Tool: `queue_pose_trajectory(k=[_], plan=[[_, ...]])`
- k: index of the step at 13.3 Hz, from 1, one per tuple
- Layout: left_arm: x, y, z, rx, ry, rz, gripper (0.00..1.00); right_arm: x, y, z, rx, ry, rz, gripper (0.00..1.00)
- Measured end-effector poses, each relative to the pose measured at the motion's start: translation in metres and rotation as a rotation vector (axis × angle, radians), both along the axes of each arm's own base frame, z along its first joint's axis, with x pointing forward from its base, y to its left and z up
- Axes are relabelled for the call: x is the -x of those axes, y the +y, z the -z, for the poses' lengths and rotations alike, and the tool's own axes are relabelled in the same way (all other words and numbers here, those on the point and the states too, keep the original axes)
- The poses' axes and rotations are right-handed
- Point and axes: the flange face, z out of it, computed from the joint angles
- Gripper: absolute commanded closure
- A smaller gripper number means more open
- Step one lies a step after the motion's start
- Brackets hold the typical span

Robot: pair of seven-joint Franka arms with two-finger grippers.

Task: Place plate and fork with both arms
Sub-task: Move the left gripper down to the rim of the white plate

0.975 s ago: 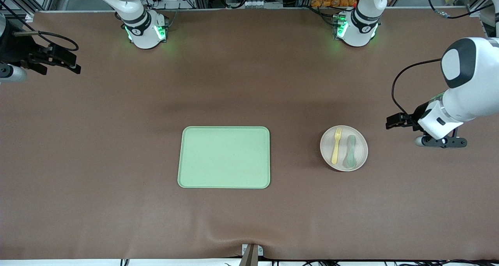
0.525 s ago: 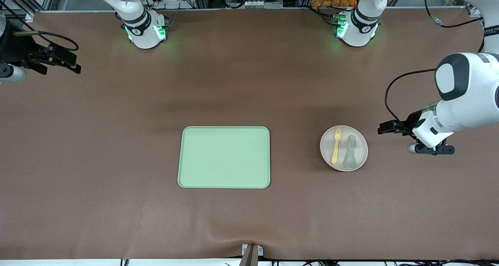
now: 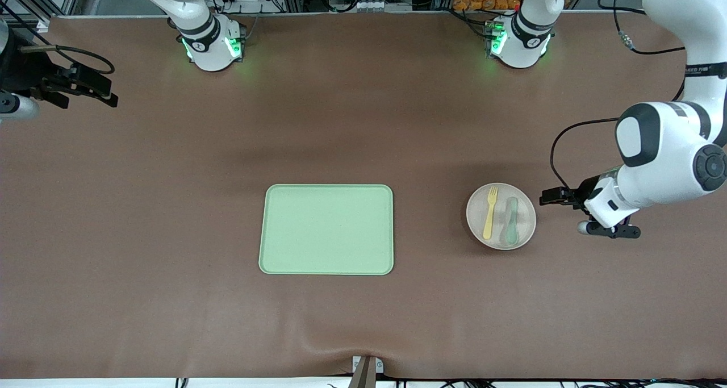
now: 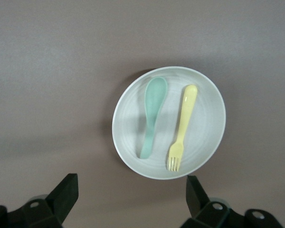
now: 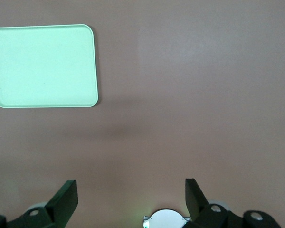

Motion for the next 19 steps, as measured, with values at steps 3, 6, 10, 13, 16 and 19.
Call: queue_pose_trajectory(k=[3,6,10,13,16,19], plan=[[-0.005,0.027,0.034,0.0,-0.029,0.027,0.04,0.0,0.0,0.0,0.0,0.0,0.0,0.0],[-0.004,0.038,0.072,-0.014,-0.062,0.012,0.1,0.0,0.0,0.0,0.0,0.001,0.0,0.0],[0.0,0.019,0.09,0.037,-0.068,-0.019,0.15,0.0,0.0,0.0,0.0,0.001,0.0,0.0],[0.005,0.013,0.103,0.043,-0.076,-0.03,0.22,0.0,0.0,0.0,-0.001,0.001,-0.001,0.0],[0.009,0.011,0.115,0.036,-0.095,-0.035,0.28,0.0,0.0,0.0,-0.001,0.001,-0.001,0.0],[0.013,0.009,0.131,0.031,-0.093,-0.037,0.43,0.0,0.0,0.0,-0.001,0.002,-0.001,0.0]])
